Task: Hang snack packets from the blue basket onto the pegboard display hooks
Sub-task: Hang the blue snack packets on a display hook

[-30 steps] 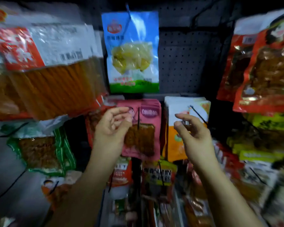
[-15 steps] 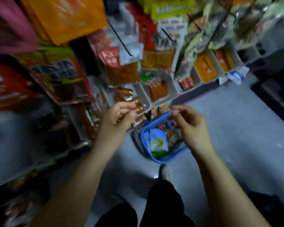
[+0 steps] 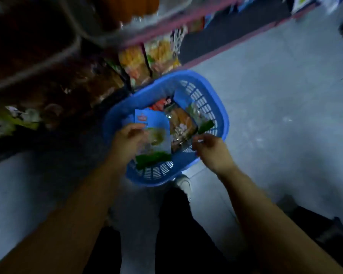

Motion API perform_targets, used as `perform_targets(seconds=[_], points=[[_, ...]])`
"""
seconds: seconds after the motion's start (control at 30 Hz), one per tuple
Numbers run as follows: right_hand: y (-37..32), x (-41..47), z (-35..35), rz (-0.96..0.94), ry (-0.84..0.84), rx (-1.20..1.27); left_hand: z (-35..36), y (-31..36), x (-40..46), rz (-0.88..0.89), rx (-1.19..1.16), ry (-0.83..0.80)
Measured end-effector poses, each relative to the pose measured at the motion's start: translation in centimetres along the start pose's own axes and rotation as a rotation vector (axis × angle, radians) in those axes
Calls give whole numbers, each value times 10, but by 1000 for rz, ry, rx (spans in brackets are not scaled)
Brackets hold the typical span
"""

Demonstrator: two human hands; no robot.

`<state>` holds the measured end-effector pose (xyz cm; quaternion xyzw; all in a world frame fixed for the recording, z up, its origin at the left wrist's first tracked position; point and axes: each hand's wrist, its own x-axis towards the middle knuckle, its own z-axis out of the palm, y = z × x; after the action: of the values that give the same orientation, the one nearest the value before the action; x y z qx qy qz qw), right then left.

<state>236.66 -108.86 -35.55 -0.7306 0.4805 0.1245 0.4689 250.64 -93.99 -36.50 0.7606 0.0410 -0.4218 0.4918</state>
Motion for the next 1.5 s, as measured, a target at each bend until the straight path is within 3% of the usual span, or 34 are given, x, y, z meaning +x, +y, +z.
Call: perform_targets(seconds=[0.17,0.3,0.37,0.5,0.6,0.67,0.87,1.0,1.17,1.33,1.5], points=[[51,130,81,35,-167,-29,32,-96,118,-171,3,45],[81,198,127,114,-256,-266,34,-137,164,-453,-261,8],[90,210,140,140,-232,-290,32,-152,177,-482,-321,-23],[91,219,156,201,-256,88,30,-167,188,-479,-227,65],[82,217,147,82,-344,-25,25,-164,189,-422,-178,65],[76,213,129,-19,-306,-141,22,-159,188,-379,-191,95],[98,200,90,19,-212,378,35,-150,184,-345,-196,-41],[103,198,83,85,-217,414,41,-150,184,-264,-157,-11],[95,199,77,20,-177,521,35,-139,178,-166,-316,93],[35,180,48,-65,-142,542,11,-101,143,91,-420,233],[-61,86,8,-208,-150,548,-36,-30,44,239,-467,369]])
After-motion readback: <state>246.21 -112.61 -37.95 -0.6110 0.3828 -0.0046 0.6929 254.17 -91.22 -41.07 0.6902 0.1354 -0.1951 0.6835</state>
